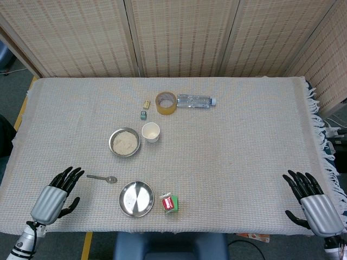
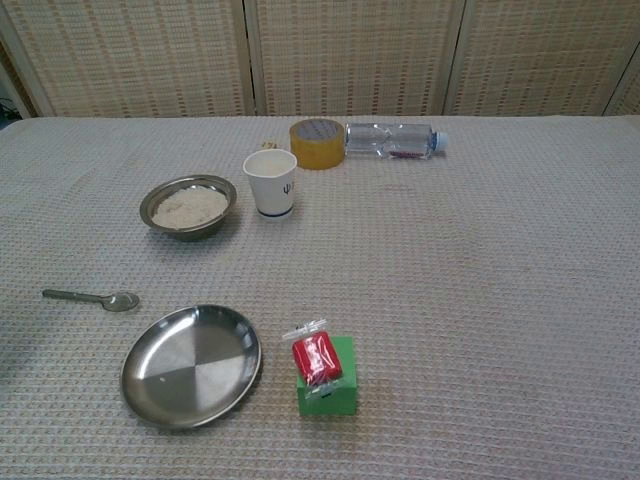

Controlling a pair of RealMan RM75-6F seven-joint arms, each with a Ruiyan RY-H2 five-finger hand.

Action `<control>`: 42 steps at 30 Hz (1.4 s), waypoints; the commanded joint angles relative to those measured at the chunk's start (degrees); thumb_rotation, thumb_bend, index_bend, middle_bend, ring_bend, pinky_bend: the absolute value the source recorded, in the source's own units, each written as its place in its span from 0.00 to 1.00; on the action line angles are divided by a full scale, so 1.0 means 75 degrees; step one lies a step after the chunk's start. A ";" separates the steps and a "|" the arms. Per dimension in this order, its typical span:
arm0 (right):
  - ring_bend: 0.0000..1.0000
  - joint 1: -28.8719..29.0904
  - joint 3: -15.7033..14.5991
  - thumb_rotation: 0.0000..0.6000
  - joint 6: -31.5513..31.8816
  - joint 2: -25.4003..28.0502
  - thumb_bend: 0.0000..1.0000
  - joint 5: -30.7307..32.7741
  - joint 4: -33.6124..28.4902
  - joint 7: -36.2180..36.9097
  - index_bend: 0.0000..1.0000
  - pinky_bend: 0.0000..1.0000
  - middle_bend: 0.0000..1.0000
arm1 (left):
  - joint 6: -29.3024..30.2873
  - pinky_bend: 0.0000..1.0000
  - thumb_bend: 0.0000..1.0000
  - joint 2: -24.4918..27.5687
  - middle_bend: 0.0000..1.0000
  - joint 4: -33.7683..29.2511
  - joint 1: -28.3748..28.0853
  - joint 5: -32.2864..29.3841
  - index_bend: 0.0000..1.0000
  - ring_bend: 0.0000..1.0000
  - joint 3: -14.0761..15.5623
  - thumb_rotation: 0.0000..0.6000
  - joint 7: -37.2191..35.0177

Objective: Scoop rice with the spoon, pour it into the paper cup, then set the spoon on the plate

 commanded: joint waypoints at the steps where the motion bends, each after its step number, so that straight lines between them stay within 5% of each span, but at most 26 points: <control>1: 0.00 0.0035 0.0021 1.00 -0.0074 -0.0015 0.12 0.0049 -0.0001 -0.0005 0.00 0.00 0.00 | -0.0120 0.17 0.40 -0.0018 0.04 -0.0006 -0.0025 -0.0086 0.00 0.00 -0.0019 1.00 0.0019; 6: 0.00 0.0043 0.0049 1.00 -0.0118 0.0005 0.12 0.0145 0.0019 0.0063 0.00 0.00 0.00 | -0.0391 0.21 0.40 -0.0190 0.08 -0.0031 -0.0098 -0.0272 0.00 0.04 -0.0096 1.00 0.0306; 10: 0.00 0.0025 0.0040 1.00 -0.0106 0.0027 0.12 0.0156 0.0027 0.0113 0.00 0.00 0.00 | -0.0672 0.59 0.40 -0.0602 0.56 0.0083 -0.0270 -0.0442 0.02 0.51 -0.0286 1.00 0.0714; 12: 0.00 0.0033 0.0044 1.00 -0.0108 0.0036 0.12 0.0148 0.0024 0.0125 0.00 0.00 0.00 | -0.0949 0.80 0.41 -0.0792 0.86 0.0134 -0.0416 -0.0540 0.12 0.77 -0.0349 1.00 0.0851; 14: 0.00 0.0033 0.0037 1.00 -0.0115 0.0046 0.12 0.0145 0.0021 0.0154 0.00 0.00 0.00 | -0.1159 0.90 0.41 -0.1061 0.97 0.0293 -0.0583 -0.0601 0.22 0.88 -0.0454 1.00 0.0984; 19: 0.00 0.0014 0.0073 1.00 -0.0091 0.0053 0.12 0.0222 0.0003 0.0193 0.00 0.00 0.00 | -0.1657 1.00 0.41 -0.1782 1.00 0.0961 -0.0911 -0.0923 0.30 1.00 -0.0698 1.00 0.1384; 27: 0.00 0.0035 0.0091 1.00 -0.0148 0.0073 0.12 0.0274 -0.0001 0.0266 0.00 0.00 0.00 | -0.1966 1.00 0.40 -0.2530 1.00 0.1823 -0.1073 -0.1475 0.40 1.00 -0.0928 1.00 0.1448; 42: 0.00 0.0042 0.0080 1.00 -0.0243 0.0109 0.12 0.0335 -0.0091 0.0221 0.00 0.00 0.00 | -0.2109 1.00 0.39 -0.3047 1.00 0.2809 -0.1268 -0.1846 0.43 1.00 -0.1026 1.00 0.1753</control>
